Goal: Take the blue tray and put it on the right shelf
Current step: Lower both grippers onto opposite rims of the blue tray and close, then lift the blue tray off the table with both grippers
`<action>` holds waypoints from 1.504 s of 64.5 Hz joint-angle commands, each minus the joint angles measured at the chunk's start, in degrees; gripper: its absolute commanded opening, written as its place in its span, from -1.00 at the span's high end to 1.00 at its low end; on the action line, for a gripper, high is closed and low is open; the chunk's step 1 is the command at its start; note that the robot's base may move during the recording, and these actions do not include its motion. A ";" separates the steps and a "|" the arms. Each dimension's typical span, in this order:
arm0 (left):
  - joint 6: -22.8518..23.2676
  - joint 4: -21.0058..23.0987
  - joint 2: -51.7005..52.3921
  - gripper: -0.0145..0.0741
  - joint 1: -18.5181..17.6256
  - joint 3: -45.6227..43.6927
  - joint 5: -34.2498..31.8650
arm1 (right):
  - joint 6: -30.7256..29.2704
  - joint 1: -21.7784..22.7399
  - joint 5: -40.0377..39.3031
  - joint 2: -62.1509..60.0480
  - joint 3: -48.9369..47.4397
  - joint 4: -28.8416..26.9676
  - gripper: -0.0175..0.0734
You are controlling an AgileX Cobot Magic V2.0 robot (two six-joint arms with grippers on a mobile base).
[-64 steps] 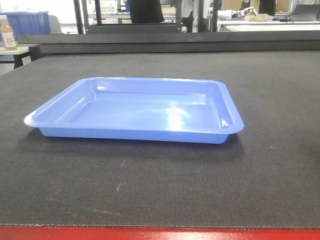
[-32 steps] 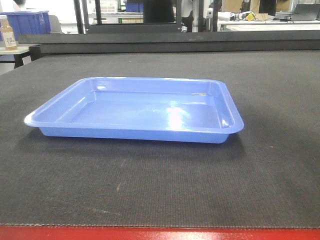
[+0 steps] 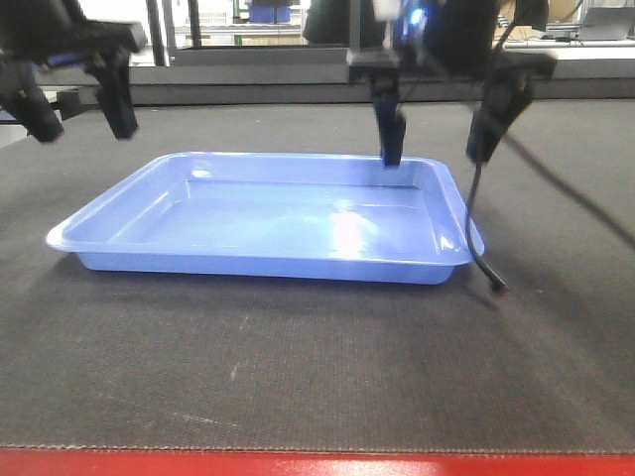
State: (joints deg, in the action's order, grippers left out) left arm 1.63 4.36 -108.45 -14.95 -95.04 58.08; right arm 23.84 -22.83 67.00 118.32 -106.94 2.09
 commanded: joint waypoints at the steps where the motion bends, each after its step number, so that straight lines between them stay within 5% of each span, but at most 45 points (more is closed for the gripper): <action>1: 0.83 0.62 0.65 -0.23 -0.41 -3.87 0.25 | 1.65 0.14 -0.12 -1.86 -2.40 1.15 -0.73; 56: 0.83 4.31 -7.71 -0.22 -0.78 -5.16 -0.03 | 2.22 0.72 -3.18 3.39 -2.30 1.69 -0.72; 66: 0.83 4.10 -7.92 0.06 -0.78 -5.16 1.17 | 2.22 0.67 -3.06 3.47 -2.30 1.69 -0.22; 75: 0.83 4.10 -7.92 0.66 -0.78 -5.16 1.17 | 2.22 0.59 -2.27 3.35 -2.30 1.69 0.51; 77: 0.83 3.98 -7.92 0.82 -0.78 -5.28 1.48 | 2.22 0.59 -2.27 2.99 -2.30 1.76 0.51; 97: 0.83 2.51 -4.26 0.77 -0.78 -11.18 11.60 | 0.30 0.59 -3.29 -6.64 -2.30 7.68 0.49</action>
State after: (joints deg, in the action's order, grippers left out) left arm 3.11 7.54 -119.06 -15.30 -103.31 66.63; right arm 26.20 -21.99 65.20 119.74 -107.16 6.19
